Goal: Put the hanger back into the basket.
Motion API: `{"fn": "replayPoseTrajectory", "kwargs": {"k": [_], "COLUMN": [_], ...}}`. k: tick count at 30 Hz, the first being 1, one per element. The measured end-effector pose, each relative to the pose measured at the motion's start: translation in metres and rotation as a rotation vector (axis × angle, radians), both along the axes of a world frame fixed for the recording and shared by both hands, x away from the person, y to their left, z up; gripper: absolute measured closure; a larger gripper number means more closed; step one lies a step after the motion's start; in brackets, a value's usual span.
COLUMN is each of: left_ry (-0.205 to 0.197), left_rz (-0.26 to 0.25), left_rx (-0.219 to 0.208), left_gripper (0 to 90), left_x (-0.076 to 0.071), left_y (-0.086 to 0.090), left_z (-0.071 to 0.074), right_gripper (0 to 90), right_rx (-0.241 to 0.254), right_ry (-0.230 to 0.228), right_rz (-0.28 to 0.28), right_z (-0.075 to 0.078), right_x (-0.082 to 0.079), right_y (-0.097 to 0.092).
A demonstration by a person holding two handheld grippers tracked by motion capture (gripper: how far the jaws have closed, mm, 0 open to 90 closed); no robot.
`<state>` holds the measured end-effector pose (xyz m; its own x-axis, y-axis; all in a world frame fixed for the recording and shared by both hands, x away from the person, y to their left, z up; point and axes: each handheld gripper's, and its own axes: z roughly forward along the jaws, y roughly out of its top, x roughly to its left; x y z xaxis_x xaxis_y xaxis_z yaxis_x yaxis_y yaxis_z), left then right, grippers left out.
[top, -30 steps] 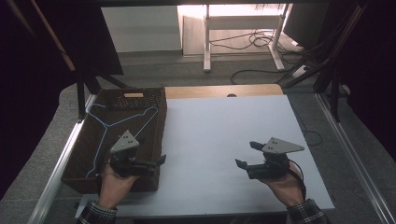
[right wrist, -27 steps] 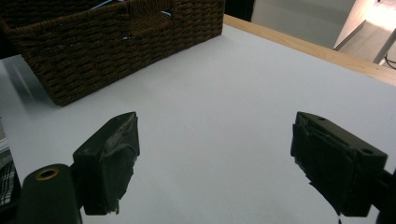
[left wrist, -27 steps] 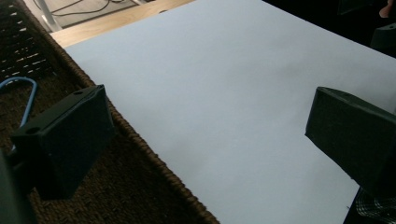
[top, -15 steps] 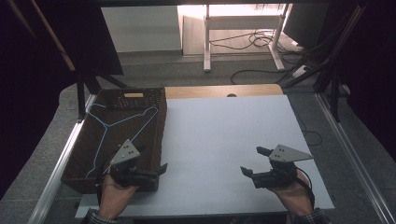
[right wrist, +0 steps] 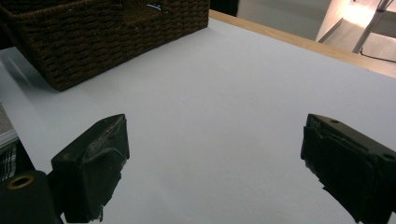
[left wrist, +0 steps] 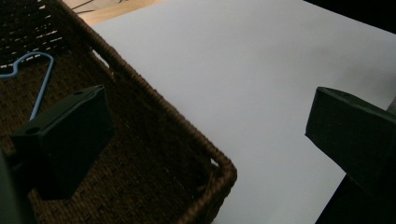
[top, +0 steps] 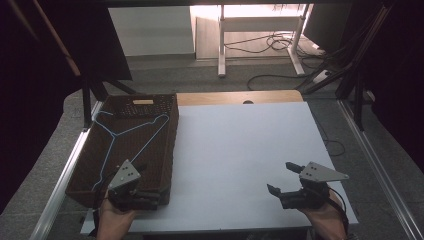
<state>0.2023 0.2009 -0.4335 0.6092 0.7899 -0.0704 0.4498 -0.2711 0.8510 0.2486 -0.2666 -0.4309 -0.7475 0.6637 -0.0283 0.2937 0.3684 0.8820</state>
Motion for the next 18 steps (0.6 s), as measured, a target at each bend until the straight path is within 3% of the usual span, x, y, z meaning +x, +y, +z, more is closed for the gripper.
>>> {"fn": "replayPoseTrajectory", "kwargs": {"k": [18], "left_ry": [0.022], "left_rz": [0.020], "left_rx": [0.024], "left_gripper": [0.8], "left_x": [-0.015], "left_y": [0.003], "left_z": [-0.017], "right_gripper": [7.0], "right_rx": [-0.023], "right_ry": [0.022], "right_rz": [-0.061], "right_z": [-0.015], "right_x": [-0.014], "right_y": [-0.024]}}
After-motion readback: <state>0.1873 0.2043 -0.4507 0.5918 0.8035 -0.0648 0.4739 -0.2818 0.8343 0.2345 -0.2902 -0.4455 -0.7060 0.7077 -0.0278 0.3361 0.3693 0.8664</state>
